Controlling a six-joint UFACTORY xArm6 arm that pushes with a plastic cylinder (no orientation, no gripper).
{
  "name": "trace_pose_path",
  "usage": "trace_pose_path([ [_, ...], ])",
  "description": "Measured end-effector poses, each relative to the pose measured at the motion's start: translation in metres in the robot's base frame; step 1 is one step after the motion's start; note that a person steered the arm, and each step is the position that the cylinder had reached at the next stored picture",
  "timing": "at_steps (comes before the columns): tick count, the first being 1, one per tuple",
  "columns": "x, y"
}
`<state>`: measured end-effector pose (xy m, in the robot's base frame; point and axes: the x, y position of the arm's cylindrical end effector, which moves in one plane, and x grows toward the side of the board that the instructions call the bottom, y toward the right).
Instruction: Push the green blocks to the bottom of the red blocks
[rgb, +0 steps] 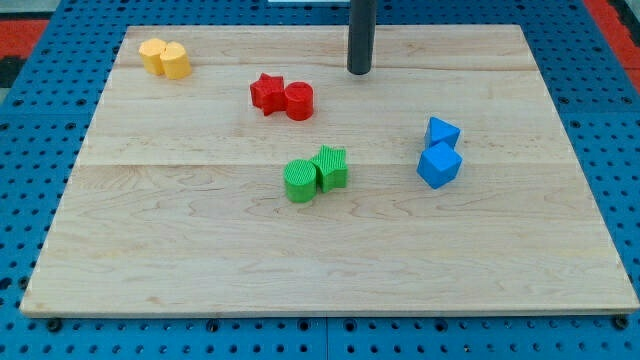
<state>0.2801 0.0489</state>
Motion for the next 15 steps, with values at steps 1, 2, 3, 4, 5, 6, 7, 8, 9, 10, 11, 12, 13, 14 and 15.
trace_pose_path([
  [1,0.0,0.0],
  [2,0.0,0.002],
  [3,0.0,0.005],
  [4,0.0,0.016],
  [5,0.0,0.046],
  [6,0.051,0.058],
  [7,0.098,0.011],
  [8,0.164,0.0],
  [9,0.197,-0.038],
  [10,0.196,-0.071],
  [11,0.207,-0.058],
  [12,0.255,-0.098],
  [13,0.244,-0.168],
  [14,0.231,-0.145],
  [15,0.227,-0.125],
])
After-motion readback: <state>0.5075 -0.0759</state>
